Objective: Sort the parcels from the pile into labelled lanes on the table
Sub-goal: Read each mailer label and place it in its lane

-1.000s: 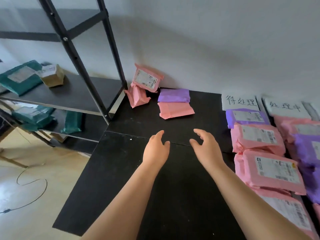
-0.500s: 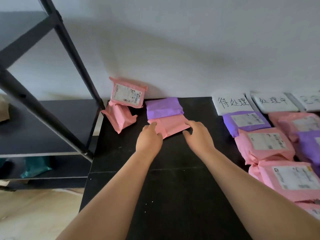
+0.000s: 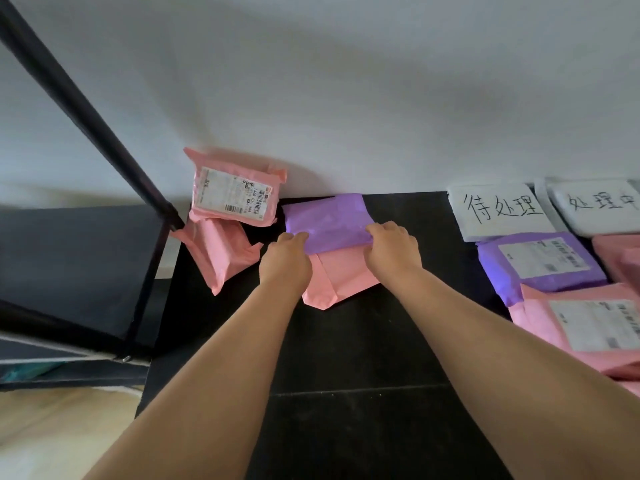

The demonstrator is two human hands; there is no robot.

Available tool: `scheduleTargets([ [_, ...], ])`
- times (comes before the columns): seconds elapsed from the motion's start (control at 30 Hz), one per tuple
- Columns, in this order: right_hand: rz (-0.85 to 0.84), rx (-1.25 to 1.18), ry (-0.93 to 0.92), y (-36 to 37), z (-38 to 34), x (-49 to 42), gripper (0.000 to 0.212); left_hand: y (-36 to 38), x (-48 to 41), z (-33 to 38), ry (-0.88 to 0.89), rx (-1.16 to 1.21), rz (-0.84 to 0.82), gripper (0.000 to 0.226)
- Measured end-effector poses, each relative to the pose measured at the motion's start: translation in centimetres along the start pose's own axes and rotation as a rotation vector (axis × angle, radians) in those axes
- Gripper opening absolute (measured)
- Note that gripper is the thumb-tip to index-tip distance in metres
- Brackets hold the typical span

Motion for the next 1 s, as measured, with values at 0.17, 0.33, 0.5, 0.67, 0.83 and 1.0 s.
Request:
scheduleTargets([
  [0.17, -0.031, 0.061, 0.013, 1.7, 0.0, -1.9, 0.04, 1.8, -1.9, -0.8, -0.032, -0.019, -0.026, 0.054],
  [0.33, 0.044, 0.043, -0.011, 2.0, 0.1, -2.5, 0.035, 1.5, -2.4, -0.9, -0.006, -0.003, 0.096, 0.041],
  [0.5, 0.122, -0.102, -0.032, 0.7, -0.4, -2.4, 0.033, -0.2, -2.2, -0.3, 0.022, 0.089, 0.227, 0.034],
  [0.67, 0.242, -0.22, -0.015, -2.4, -0.9, -0.9, 0.025, -3.4, -0.1, 0.9, 0.068, 0.134, 0.336, 0.024],
  [0.83, 0.347, -0.301, -0.036, -6.1, -0.9, 2.8, 0.019, -6.7, 3.1, 2.1, 0.051, 0.171, 0.36, 0.027],
  [1.0, 0.449, -0.382, -0.076, -9.3, -0.9, 8.4, 0.014, -8.5, 7.7, 2.5, 0.086, 0.226, 0.431, 0.024],
])
Point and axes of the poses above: each hand's wrist, its own x-axis away from the middle knuckle, its own y-axis out of the palm, z = x × y, the point moved 5 cm from there along -x, towards the middle knuckle, and after that the axes turned 5 degrees about y, right-handed, at the moved point
